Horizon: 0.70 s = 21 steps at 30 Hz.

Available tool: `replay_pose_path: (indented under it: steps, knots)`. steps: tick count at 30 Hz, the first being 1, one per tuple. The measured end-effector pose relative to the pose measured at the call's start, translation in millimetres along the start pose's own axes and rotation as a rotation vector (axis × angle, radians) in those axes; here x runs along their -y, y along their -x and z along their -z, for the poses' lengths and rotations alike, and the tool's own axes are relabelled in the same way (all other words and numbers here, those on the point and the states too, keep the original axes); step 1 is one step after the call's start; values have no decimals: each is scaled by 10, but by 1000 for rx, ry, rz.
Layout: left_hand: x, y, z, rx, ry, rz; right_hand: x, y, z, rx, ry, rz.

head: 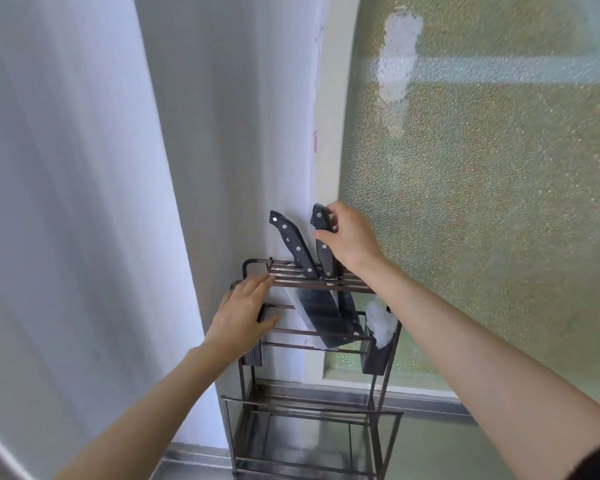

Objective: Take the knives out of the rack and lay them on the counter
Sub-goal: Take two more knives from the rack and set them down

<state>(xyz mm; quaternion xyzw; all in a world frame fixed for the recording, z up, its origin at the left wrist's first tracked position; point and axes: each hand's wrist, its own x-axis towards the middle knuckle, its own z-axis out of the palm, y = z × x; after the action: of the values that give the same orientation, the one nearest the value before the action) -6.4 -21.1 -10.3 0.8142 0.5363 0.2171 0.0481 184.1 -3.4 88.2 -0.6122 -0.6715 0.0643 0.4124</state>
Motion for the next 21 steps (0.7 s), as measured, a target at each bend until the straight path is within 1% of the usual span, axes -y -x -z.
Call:
replay_pose_path:
  steps: [3, 7, 10, 12, 13, 16, 17, 21]
  knots:
    - [29, -17, 5, -13, 24, -12, 9, -24, 6, -24, -52, -22]
    - [50, -49, 37, 8, 49, -18, 23, -24, 62, 10, -159, -52]
    - [33, -67, 73, -4, 91, -18, 15, -13, 98, 24, -169, -49]
    - [-10, -116, 133, -77, 227, 25, 18, -4, 107, 23, -174, -48]
    - [-48, -158, 182, -115, 336, 73, 22, 1, 107, 24, -174, -47]
    - [-217, -337, 366, -156, 759, 212, 34, 26, 100, 27, -164, -27]
    - [-279, -403, 411, -150, 852, 233, 37, 37, 95, 27, -156, -14]
    - [-436, -620, 505, -159, 958, 272, -2, 92, 88, 54, -175, -10]
